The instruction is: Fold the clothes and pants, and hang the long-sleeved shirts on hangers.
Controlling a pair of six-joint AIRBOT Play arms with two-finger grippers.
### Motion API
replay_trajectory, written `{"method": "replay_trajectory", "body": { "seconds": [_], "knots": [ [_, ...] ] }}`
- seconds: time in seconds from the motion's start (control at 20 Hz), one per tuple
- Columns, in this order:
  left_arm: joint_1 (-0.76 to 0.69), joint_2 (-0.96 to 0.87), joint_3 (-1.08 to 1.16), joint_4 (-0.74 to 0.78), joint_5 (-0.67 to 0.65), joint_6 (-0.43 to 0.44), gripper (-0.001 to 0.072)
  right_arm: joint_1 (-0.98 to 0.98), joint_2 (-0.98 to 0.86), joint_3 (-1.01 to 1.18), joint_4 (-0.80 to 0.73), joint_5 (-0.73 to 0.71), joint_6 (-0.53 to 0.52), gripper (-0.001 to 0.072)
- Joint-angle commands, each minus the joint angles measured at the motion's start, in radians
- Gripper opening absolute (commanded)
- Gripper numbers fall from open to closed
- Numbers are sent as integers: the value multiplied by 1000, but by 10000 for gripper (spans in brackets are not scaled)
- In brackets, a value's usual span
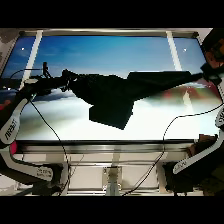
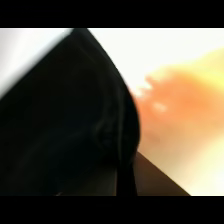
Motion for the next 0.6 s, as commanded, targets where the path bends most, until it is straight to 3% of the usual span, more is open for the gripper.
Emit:
{"method": "replay_trajectory", "body": {
  "seconds": [0.0,0.25,0.3,0.35,0.4,0.5,0.55],
  "knots": [
    [-2,-1,0,0,0,0,471,-71,-48,-40,-140,182,6,22],
    [-22,-2,0,0,4,1,473,-68,-53,-23,-60,102,-52,27],
    [-26,-2,0,0,9,1,477,-61,-53,-8,-27,89,-52,97],
    [-32,-2,0,0,14,1,491,-55,-53,18,7,87,-54,310],
    [-33,-2,0,1,25,1,492,-51,-53,48,48,96,-85,420],
    [-32,-2,0,0,46,1,492,-45,-49,113,238,177,-191,357],
    [-27,-2,0,0,55,1,492,-44,-42,113,405,213,-236,326]
  ]
}}
